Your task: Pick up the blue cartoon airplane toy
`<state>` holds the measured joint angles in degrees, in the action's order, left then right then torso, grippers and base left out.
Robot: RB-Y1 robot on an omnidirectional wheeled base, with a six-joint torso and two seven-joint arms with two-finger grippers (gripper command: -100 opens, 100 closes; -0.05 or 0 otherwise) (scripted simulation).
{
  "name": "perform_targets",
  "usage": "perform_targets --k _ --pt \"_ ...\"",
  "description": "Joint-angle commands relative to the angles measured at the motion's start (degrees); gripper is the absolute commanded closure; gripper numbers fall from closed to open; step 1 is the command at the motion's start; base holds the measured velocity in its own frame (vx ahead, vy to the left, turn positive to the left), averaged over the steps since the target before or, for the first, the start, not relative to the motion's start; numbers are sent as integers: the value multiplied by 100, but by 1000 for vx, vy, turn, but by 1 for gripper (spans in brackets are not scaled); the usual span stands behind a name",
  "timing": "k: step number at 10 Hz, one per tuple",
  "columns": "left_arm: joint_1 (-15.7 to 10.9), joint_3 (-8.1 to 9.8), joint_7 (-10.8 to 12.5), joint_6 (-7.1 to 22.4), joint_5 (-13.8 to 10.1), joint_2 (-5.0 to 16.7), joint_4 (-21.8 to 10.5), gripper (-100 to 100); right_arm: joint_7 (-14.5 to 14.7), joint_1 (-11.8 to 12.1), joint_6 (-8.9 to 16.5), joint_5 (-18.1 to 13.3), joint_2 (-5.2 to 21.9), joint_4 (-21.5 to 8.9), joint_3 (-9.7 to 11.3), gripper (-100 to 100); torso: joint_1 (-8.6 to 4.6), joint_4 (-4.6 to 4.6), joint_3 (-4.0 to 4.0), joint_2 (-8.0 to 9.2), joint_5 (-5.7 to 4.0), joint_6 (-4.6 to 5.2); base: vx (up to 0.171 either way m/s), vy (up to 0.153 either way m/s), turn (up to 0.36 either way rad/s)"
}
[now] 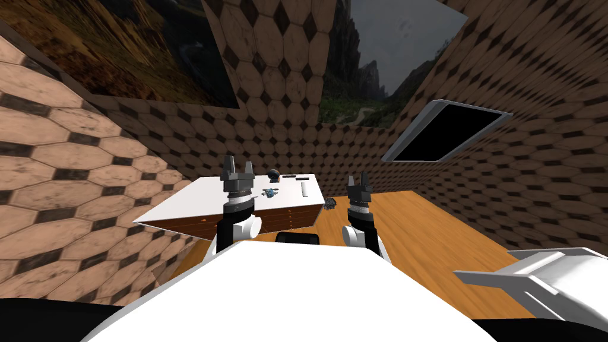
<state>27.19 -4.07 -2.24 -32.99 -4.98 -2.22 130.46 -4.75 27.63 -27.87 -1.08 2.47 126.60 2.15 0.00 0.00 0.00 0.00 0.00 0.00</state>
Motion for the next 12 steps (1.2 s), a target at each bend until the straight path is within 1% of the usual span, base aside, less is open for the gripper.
perform_targets --k 1,3,6,7,9,10,11,12 --pt "-15 4 -25 87 -4 196 -17 -100 0 0 0 0 0 0 0 0 0 0 0 0 0 0 -1 -5 10" --pt "-47 10 -82 285 -15 486 -55 -100 0 0 0 0 0 0 0 0 -2 0 1 1 0 0 -3 -15 18" --pt "-117 22 -220 733 -43 850 -138 -100 0 0 0 0 0 0 0 0 -7 0 1 2 -1 0 -8 -23 38" --pt "-117 22 -220 754 -43 850 -138 -100 0 0 0 0 0 0 0 0 -8 1 2 3 -2 0 -10 -18 10" --pt "-174 32 -337 1090 -68 1014 -212 -100 0 0 0 0 0 0 0 0 -7 1 2 3 -1 0 -10 -22 35" --pt "-174 32 -337 1159 -68 1014 -212 -100 0 0 0 0 0 0 0 0 -9 1 2 3 -2 0 -7 -19 22" --pt "-207 37 -401 1383 -82 1075 -254 -100 0 0 0 0 0 0 0 0 -7 0 1 2 -2 0 -9 -19 36" --pt "-242 45 -467 1546 -96 1122 -299 -100 0 0 0 0 0 0 0 0 -7 0 1 2 -1 0 -12 -27 54"
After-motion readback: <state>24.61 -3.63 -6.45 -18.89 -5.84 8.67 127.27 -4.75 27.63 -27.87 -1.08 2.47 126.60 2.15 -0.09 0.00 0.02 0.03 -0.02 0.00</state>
